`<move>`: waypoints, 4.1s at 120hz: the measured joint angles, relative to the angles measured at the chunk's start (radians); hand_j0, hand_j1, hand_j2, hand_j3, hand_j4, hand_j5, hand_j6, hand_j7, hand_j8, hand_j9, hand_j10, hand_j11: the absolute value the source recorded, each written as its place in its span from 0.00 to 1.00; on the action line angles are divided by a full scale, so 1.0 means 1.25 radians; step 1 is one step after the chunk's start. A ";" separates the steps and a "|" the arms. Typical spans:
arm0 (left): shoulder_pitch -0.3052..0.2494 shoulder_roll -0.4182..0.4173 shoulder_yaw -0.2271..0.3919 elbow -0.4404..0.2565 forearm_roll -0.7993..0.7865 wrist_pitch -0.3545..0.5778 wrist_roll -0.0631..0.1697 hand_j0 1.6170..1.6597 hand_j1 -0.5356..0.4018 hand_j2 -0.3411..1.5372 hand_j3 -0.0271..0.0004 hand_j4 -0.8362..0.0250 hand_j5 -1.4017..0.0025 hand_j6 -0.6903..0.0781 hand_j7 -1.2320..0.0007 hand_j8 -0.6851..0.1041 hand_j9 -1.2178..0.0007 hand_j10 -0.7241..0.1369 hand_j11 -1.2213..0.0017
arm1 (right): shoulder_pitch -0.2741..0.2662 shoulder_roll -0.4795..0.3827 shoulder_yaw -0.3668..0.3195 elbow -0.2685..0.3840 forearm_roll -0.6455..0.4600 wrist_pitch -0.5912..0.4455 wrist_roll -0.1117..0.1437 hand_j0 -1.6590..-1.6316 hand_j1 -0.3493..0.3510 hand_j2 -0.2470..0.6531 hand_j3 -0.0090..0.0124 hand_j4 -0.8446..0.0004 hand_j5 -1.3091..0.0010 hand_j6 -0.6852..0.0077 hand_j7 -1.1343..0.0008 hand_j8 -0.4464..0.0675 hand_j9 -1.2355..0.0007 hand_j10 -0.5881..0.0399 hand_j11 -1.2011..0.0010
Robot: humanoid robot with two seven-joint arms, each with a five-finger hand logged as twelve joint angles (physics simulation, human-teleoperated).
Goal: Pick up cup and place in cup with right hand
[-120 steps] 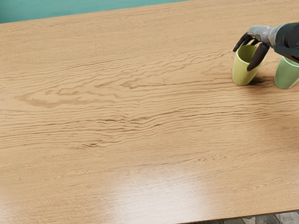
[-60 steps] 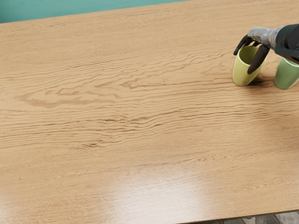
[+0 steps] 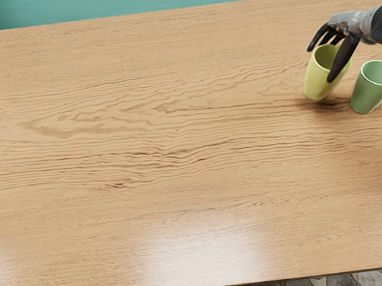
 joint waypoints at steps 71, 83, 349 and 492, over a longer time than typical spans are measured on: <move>0.000 0.000 0.000 0.000 0.000 0.000 0.000 0.96 0.93 0.18 0.99 0.96 0.99 0.88 0.99 0.85 0.99 0.83 0.99 | 0.158 -0.241 -0.002 0.049 0.116 0.197 -0.019 0.03 0.72 0.64 0.50 0.43 0.45 0.45 0.40 0.40 0.42 0.44 0.40; 0.000 0.000 0.000 0.000 0.000 0.000 0.000 0.96 0.93 0.18 0.99 0.96 0.99 0.88 0.99 0.85 0.99 0.83 0.99 | 0.164 -0.264 -0.001 0.059 0.118 0.213 -0.021 0.04 0.69 0.57 0.45 0.42 0.45 0.44 0.40 0.39 0.42 0.43 0.40; 0.000 0.000 0.000 0.000 0.000 0.000 0.000 0.96 0.93 0.18 0.98 0.96 0.99 0.88 0.99 0.85 0.99 0.83 0.99 | 0.010 -0.206 0.000 0.017 0.041 0.033 0.011 0.07 0.56 0.32 0.42 0.53 0.58 0.47 0.53 0.33 0.56 0.43 0.55; 0.000 0.000 0.000 0.000 0.000 0.000 0.000 0.96 0.93 0.18 0.98 0.96 0.99 0.88 0.99 0.85 0.99 0.83 0.99 | 0.022 -0.095 0.141 0.140 0.446 0.104 0.000 0.04 0.00 0.27 0.42 1.00 1.00 0.98 1.00 0.86 1.00 0.93 1.00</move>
